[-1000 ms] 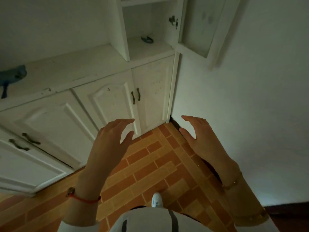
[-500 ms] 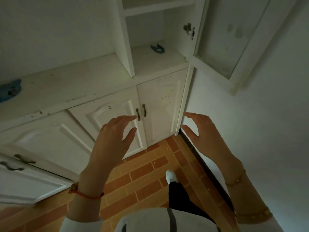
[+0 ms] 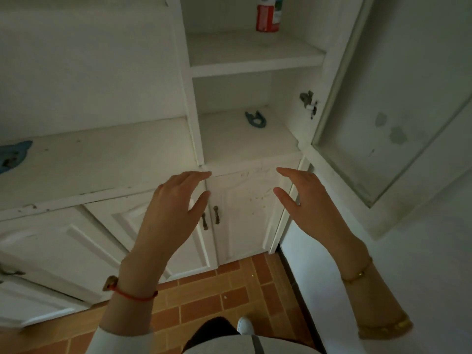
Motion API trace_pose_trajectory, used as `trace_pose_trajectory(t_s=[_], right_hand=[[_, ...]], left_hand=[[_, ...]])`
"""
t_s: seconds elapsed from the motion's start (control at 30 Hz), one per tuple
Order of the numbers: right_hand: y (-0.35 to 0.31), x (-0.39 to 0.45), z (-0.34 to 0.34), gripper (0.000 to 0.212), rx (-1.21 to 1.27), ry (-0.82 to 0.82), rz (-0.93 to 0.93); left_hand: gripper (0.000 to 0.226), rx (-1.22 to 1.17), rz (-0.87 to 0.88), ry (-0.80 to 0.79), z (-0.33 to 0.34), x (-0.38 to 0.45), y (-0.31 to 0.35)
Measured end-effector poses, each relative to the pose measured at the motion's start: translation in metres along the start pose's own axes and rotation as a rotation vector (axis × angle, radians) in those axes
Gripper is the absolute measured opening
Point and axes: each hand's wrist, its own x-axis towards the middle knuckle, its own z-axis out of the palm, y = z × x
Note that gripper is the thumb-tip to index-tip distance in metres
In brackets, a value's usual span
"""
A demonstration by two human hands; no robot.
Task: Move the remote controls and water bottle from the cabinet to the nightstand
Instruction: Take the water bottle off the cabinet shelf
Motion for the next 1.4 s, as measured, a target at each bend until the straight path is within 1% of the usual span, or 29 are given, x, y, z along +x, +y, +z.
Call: trace_pose_trajectory(t_s=[0.33, 0.5, 0.6, 0.77, 0.87, 0.97, 1.17, 1.3, 1.4], right_hand=[[0.014, 0.086, -0.035, 0.047, 0.025, 0.120, -0.126], [0.005, 0.126, -0.058, 0.046, 0.029, 0.193, -0.151], [-0.002, 0.155, -0.076, 0.045, 0.042, 0.268, -0.181], [-0.021, 0.210, -0.112, 0.043, 0.048, 0.365, -0.242], [-0.032, 0.244, -0.131, 0.041, 0.032, 0.409, -0.278], [-0.040, 0.280, -0.147, 0.039, 0.033, 0.432, -0.293], [-0.041, 0.355, -0.160, 0.044, 0.011, 0.455, -0.257], [-0.039, 0.394, -0.161, 0.050, 0.053, 0.458, -0.207], [-0.039, 0.412, -0.163, 0.056, 0.090, 0.467, -0.193]], left_hand=[[0.036, -0.036, 0.122, 0.120, -0.001, 0.094, 0.026], [0.036, -0.058, 0.199, 0.168, -0.012, 0.141, 0.033], [0.037, -0.094, 0.239, 0.209, -0.021, 0.172, 0.039], [0.036, -0.147, 0.260, 0.285, -0.037, 0.235, 0.052], [0.036, -0.151, 0.254, 0.299, -0.042, 0.279, 0.057], [0.037, -0.161, 0.232, 0.287, -0.040, 0.320, 0.060], [0.040, -0.192, 0.145, 0.184, -0.021, 0.379, 0.062], [0.050, -0.249, 0.057, 0.112, 0.001, 0.402, 0.060], [0.061, -0.224, 0.021, 0.079, 0.014, 0.415, 0.058]])
